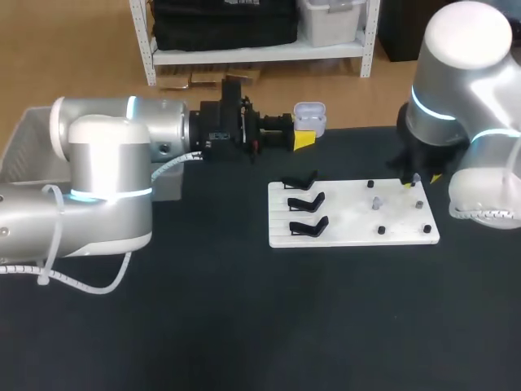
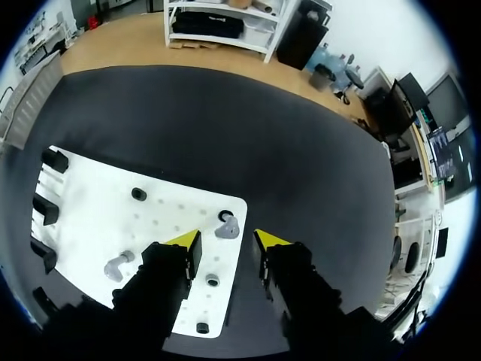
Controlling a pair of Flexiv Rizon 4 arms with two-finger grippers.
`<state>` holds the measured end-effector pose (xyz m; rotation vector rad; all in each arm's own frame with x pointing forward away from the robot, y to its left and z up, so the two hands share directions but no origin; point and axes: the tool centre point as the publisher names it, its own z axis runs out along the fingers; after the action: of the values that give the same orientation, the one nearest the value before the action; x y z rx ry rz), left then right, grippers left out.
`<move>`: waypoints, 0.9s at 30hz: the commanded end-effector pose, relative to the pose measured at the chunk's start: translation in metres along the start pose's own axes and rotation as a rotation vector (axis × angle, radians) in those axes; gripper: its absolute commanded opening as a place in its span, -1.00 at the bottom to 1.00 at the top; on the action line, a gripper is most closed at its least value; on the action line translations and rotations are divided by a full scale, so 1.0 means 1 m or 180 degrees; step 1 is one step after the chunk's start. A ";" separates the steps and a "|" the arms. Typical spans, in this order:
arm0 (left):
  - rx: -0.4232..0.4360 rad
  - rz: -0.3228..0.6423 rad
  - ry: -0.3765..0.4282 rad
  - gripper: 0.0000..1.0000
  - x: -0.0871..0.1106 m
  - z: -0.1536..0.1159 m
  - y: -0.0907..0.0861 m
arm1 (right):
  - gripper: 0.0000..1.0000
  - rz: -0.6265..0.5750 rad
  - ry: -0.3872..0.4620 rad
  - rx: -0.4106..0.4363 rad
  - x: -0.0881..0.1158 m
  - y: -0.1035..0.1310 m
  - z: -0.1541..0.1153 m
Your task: Pick up each earbud case from the left stands, insert the matching earbuds, close the lid, and place the case in the box.
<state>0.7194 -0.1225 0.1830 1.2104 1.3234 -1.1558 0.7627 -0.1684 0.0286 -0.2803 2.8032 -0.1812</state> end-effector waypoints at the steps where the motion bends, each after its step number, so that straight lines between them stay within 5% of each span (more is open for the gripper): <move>1: -0.0020 0.0012 -0.0018 -1.00 0.001 0.000 -0.002 | -0.17 0.0019 0.0025 0.0005 -0.006 0.000 0.005; 8: -0.0020 0.0012 -0.0018 -1.00 0.001 0.000 -0.002 | -0.51 0.0039 0.0036 0.0014 -0.007 -0.002 0.007; 11: -0.0020 0.0012 -0.0018 -1.00 0.001 0.000 -0.002 | -1.00 0.0038 0.0038 0.0024 -0.007 -0.001 0.006; 19: -0.0020 0.0012 -0.0018 -1.00 0.001 0.000 -0.002 | -1.00 0.0023 0.0041 0.0024 -0.004 -0.001 -0.001; 27: -0.0020 0.0012 -0.0018 -1.00 0.001 0.000 -0.002 | -1.00 -0.0003 -0.0084 0.0151 -0.001 -0.008 -0.051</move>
<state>0.7194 -0.1226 0.1831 1.2107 1.3242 -1.1559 0.7689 -0.1700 0.0564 -0.2798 2.7904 -0.2332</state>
